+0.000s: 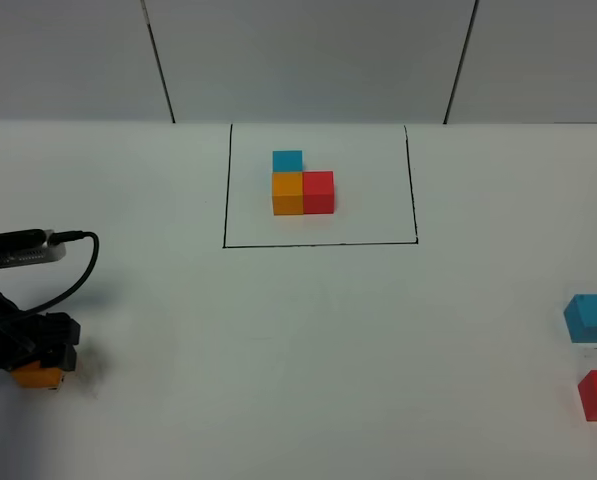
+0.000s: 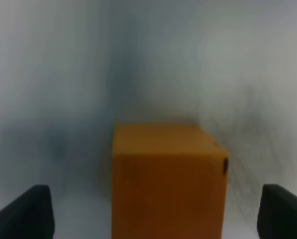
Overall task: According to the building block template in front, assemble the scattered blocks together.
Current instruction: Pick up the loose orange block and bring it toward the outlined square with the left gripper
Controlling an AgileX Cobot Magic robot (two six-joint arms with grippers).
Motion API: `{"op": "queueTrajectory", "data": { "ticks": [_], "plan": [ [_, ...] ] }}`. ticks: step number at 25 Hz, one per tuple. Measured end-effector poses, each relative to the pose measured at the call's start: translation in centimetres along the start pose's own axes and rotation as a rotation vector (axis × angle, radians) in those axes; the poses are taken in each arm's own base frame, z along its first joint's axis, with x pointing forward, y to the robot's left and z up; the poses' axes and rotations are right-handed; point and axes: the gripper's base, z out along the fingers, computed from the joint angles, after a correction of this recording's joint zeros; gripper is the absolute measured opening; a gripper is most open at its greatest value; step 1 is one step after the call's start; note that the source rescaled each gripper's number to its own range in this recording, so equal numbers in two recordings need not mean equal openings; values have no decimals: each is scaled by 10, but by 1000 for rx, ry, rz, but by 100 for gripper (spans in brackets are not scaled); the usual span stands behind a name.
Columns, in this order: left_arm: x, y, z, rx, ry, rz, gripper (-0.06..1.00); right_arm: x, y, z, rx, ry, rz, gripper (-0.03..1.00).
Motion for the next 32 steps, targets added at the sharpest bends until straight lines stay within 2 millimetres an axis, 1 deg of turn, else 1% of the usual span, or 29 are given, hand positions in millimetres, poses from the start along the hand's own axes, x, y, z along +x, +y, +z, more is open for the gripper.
{"op": "queueTrajectory", "data": {
  "ticks": [3, 5, 6, 8, 9, 10, 11, 12, 15, 18, 20, 21, 23, 27, 30, 32],
  "plan": [
    [-1, 0, 4, -1, -6, -2, 74, 0, 0, 0, 0, 0, 0, 67],
    [-2, 0, 6, -2, -11, -2, 68, 0, 0, 0, 0, 0, 0, 67],
    [-3, 1, 7, -3, -13, -2, 61, 0, 0, 0, 0, 0, 0, 67],
    [-3, 1, 10, -3, -10, -4, 46, 0, 0, 0, 0, 0, 0, 67],
    [-3, 1, 10, -4, -11, -4, 36, 0, 0, 0, 0, 0, 0, 67],
    [-4, 1, 11, -4, -15, -4, 23, 0, 0, 0, 0, 0, 0, 67],
    [-5, 1, 11, -5, -23, -1, 8, 0, 0, 0, 0, 0, 0, 67],
    [-8, 1, 10, -8, -32, 10, 0, 0, 0, 0, 0, 0, 0, 67],
    [-24, -1, 1, -23, -67, 57, 1, 0, 0, 0, 0, 0, 0, 67],
    [-45, -13, -15, -30, -91, 164, 1, 0, 0, 0, 0, 0, 0, 67],
    [-60, -32, -29, -23, -113, 294, 1, 0, 0, 0, 0, 0, 0, 67],
    [-64, -43, -36, -18, -107, 379, 1, 0, 0, 0, 0, 0, 0, 67],
    [-71, -72, -52, -4, -98, 581, 1, 0, 0, 0, 0, 0, 0, 67],
    [-61, -126, -74, 37, -40, 975, 1, 0, 0, 0, 0, 0, 0, 67],
    [-47, -159, -80, 66, -34, 1185, 1, 0, 0, 0, 0, 0, 0, 67],
    [-38, -177, -80, 80, -50, 1275, 1, 0, 0, 0, 0, 0, 0, 67]
  ]
}}
